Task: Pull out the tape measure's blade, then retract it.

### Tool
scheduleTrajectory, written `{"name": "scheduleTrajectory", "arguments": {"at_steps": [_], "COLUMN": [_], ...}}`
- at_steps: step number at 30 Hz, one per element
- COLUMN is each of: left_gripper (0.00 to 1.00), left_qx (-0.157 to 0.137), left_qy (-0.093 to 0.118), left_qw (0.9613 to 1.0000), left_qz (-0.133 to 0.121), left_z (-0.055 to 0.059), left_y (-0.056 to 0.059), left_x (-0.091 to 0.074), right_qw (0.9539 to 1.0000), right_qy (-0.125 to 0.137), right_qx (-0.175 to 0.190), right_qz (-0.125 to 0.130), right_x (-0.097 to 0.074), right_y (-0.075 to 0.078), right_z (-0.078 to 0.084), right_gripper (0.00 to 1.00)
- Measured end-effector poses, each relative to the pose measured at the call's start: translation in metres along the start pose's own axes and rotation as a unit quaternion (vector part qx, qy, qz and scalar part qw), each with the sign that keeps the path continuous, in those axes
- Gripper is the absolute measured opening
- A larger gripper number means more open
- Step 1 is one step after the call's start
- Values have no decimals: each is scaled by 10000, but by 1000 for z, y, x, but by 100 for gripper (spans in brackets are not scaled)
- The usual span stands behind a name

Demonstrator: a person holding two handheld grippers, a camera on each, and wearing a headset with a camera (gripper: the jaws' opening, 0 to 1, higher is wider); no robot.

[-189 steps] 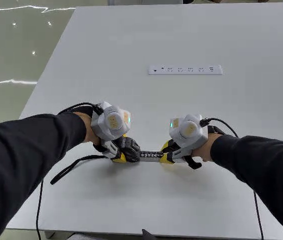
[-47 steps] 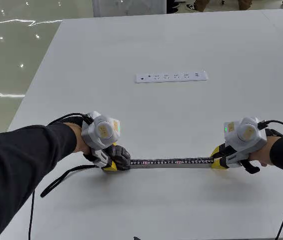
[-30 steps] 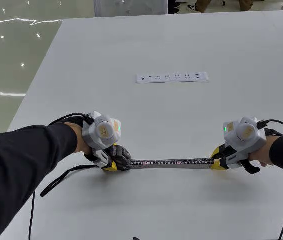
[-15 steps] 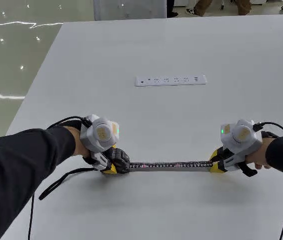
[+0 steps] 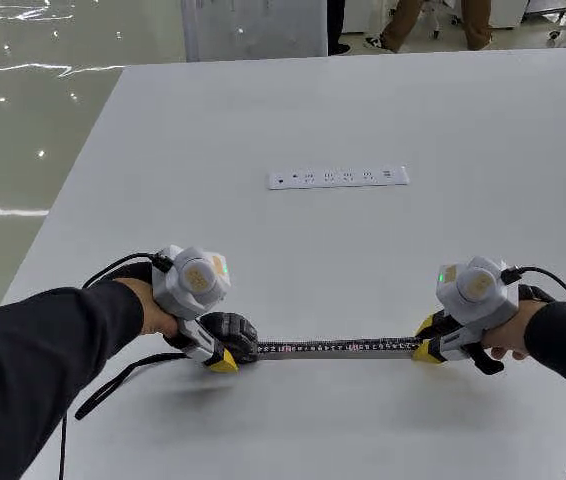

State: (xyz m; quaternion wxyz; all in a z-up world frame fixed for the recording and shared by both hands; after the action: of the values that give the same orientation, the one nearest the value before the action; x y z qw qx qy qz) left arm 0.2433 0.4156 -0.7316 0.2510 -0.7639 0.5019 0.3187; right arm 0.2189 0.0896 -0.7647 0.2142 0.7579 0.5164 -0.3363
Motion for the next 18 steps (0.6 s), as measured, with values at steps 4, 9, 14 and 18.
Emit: {"name": "scheduleTrajectory", "arguments": {"at_steps": [4,9,14,18], "left_gripper": [99,100,100,100], "left_qx": [-486,-1154,-1693,-1992], "left_qy": [273,759,1282,1847], "left_qw": [9981,9891,9722,9493], "left_qz": [-247,-516,-983,-1585], "left_z": [7,18,33,44], "left_y": [-4,-3,4,10], "left_x": [-8,-26,-50,-76], "right_qw": [9996,9965,9905,9840], "right_qy": [221,549,895,1134], "right_qx": [-48,191,400,597], "right_qz": [179,606,969,1236], "right_x": [0,-11,-28,-44], "right_y": [-6,-9,-13,-21], "right_z": [-2,-9,-9,-2], "right_gripper": [37,49,65,73]}}
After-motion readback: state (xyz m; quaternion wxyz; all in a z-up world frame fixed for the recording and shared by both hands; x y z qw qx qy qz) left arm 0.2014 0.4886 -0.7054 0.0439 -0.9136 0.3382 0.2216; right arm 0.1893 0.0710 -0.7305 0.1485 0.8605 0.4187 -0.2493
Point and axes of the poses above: the centre of the closed fingertips' face, and the gripper's own axes: x roughly forward along the fingers, y roughly to its right, z roughly out of its underside, the point moved 7 cm from there along -x, roughly backward along the fingers, and after that the axes turned 10 degrees about y, right-handed, at the moved point
